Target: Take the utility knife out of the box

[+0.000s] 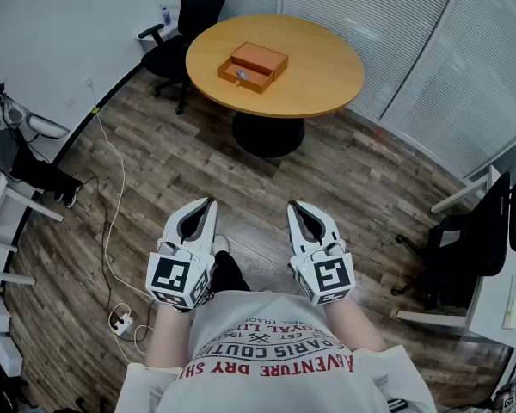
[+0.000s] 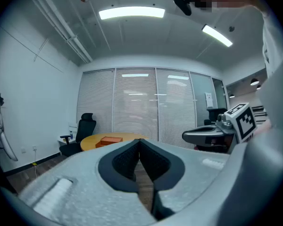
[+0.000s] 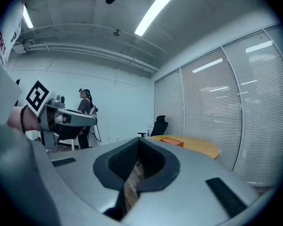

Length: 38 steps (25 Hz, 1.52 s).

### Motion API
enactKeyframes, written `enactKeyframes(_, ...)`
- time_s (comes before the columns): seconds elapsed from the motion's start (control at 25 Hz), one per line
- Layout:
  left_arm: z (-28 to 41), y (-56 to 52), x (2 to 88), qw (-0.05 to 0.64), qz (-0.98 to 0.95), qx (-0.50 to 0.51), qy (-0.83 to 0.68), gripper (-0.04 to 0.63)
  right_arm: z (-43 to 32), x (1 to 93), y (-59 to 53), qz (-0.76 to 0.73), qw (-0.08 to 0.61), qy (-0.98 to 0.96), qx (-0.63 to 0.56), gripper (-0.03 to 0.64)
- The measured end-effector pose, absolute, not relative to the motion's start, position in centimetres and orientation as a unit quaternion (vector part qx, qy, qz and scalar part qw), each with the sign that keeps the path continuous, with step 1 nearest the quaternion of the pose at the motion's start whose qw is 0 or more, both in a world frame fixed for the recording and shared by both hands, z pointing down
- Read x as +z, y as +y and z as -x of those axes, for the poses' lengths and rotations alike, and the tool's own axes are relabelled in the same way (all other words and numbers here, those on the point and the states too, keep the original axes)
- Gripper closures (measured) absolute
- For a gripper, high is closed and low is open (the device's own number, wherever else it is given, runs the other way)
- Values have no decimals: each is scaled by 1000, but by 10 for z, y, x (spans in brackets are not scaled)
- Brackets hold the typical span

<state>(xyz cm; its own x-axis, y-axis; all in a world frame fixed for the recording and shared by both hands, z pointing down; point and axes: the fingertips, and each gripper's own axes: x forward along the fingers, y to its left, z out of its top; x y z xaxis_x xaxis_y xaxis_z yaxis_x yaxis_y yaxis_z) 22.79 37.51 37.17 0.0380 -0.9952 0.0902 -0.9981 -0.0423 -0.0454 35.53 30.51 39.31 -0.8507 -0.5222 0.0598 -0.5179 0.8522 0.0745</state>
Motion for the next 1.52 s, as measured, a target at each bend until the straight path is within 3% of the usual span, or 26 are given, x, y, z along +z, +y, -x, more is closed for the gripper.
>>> enactKeyframes(0.88,-213,353,403,51,-717,53,-693,586,-342,421,271,-277,48,-959,33,610)
enactKeyframes(1.52,-84,269,414,84,-704,39,-704,585,-222,446,181,-274,111,-953,59,609)
